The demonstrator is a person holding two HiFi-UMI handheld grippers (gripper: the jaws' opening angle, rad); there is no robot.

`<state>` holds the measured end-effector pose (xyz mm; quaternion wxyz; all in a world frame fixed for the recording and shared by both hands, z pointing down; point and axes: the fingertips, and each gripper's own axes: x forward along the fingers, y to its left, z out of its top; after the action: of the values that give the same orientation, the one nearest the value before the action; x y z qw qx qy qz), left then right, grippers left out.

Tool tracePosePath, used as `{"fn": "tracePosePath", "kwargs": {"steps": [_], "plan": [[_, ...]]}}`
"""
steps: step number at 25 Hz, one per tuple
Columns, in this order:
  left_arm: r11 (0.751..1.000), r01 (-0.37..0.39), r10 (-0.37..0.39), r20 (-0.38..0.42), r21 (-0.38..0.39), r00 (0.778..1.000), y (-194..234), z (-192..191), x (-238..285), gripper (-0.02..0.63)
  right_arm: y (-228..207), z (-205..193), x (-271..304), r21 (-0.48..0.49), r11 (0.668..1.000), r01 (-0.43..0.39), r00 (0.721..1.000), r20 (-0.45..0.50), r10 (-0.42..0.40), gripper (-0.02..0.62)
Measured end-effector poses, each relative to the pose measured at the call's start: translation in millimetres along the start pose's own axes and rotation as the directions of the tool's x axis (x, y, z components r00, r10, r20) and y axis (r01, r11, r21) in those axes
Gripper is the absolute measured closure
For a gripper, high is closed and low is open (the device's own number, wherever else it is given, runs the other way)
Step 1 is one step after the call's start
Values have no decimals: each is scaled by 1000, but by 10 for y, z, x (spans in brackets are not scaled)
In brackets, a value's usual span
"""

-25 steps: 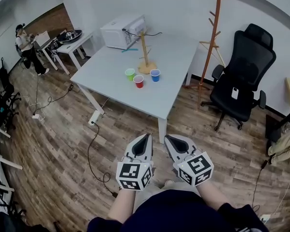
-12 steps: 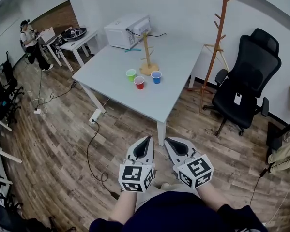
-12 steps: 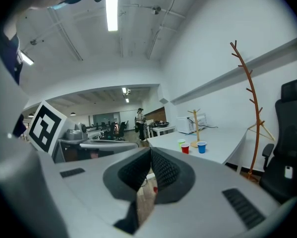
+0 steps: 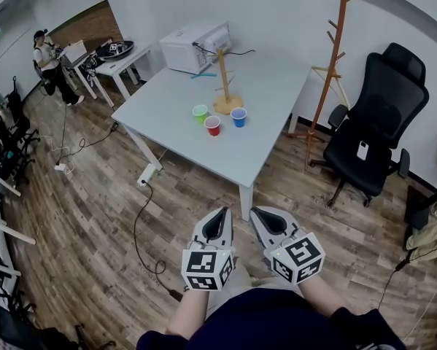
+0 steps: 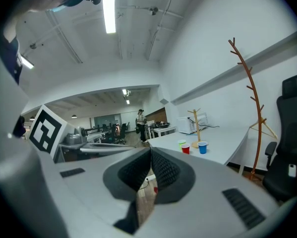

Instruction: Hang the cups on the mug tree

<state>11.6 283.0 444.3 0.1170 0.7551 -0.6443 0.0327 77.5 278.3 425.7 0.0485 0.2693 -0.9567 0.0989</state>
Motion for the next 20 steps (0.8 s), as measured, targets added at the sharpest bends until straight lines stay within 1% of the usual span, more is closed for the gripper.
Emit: {"fn": "tracePosePath", "kwargs": {"steps": [9, 13, 20], "plan": [[1000, -21, 21, -1, -5, 1000, 180, -4, 151, 586, -105, 20, 181, 28, 999, -20, 1000, 6, 20, 566], [1000, -23, 23, -1, -3, 1000, 284, 11, 331, 586, -241, 12, 318, 26, 1000, -14, 1000, -1, 14, 566], [1000, -19, 19, -6, 8, 1000, 559, 110, 710, 586, -511, 124, 674, 18, 1000, 7, 1000, -4, -6, 565]]}}
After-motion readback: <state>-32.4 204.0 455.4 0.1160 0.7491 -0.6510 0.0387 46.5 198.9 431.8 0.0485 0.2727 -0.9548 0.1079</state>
